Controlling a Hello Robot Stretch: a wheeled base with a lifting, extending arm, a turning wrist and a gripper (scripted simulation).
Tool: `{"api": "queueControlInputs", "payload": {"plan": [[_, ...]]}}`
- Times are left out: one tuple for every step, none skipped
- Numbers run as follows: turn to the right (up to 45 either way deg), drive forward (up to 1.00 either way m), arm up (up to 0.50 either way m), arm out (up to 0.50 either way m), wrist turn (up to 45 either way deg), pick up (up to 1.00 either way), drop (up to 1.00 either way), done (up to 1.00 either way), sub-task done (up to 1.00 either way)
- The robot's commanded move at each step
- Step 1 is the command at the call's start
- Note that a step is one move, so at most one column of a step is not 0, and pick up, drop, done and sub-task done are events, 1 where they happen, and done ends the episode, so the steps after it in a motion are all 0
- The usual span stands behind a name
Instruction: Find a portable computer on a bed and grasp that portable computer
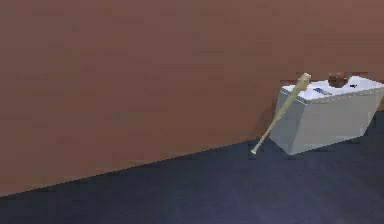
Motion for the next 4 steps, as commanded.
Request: {"api": "queueControlInputs", "payload": {"plan": [[0.0, 0.05, 0.00, 0.00, 0.0, 0.00, 0.00, 0.00, 0.00], [45.0, 0.00, 0.00, 0.00, 0.0, 0.00, 0.00, 0.00, 0.00], [12.0, 0.00, 0.00, 0.00, 0.0, 0.00, 0.00, 0.00, 0.00], [3.0, 0.00, 0.00, 0.00, 0.0, 0.00, 0.00, 0.00, 0.00]]}}
